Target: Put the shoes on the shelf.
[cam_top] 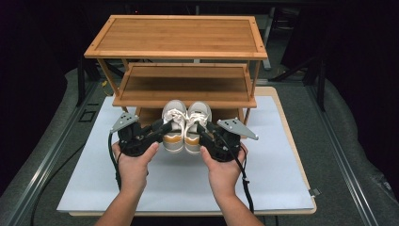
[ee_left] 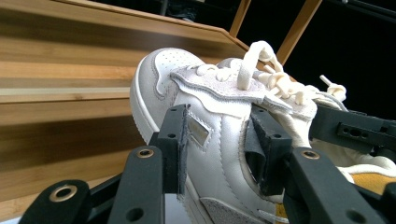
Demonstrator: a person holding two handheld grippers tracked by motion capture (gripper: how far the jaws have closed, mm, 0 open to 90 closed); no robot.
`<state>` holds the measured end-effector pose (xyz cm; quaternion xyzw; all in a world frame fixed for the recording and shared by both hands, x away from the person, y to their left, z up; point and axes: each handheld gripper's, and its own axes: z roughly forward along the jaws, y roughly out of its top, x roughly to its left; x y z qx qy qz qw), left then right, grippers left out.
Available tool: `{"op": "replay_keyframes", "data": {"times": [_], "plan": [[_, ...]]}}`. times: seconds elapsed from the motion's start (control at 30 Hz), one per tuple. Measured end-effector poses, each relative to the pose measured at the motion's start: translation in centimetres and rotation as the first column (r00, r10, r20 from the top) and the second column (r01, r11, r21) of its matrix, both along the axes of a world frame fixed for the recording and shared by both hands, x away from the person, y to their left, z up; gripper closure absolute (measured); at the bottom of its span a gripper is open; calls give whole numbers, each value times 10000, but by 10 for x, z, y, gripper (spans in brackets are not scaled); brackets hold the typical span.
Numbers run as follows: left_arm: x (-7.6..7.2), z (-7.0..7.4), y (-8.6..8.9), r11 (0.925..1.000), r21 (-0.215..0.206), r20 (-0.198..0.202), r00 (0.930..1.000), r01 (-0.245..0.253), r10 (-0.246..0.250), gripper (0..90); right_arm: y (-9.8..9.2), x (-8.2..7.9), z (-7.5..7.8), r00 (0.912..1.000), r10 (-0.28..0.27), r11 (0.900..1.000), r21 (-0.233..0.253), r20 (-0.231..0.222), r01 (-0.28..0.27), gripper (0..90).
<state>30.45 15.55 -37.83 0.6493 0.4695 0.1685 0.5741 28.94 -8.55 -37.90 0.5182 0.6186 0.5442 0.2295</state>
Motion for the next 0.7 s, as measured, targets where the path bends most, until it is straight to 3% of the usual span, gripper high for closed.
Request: {"op": "replay_keyframes", "data": {"times": [0.7], "plan": [[25,12,-2,10000,83,-221,9997,-37,39,613,1,23,12,9999,-69,9999,-141,-149,67,644]]}}
